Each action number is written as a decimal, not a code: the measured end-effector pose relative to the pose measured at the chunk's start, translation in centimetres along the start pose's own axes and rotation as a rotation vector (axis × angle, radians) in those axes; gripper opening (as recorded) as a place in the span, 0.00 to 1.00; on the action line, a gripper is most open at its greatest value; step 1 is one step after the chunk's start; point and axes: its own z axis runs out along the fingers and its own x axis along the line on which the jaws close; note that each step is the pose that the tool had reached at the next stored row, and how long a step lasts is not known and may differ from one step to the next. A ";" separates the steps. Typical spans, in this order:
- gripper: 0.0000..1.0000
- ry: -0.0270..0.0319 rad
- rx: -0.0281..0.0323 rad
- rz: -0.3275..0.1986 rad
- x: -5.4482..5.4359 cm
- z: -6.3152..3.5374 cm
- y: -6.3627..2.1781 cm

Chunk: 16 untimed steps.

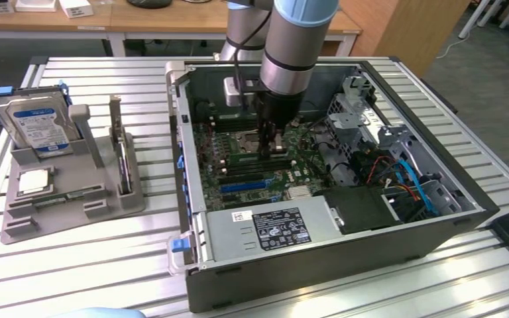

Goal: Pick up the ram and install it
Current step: 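Insert the ram into the slot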

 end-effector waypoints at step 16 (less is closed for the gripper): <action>0.14 -0.0006 0.0047 0.000 0.0 0.25 0.19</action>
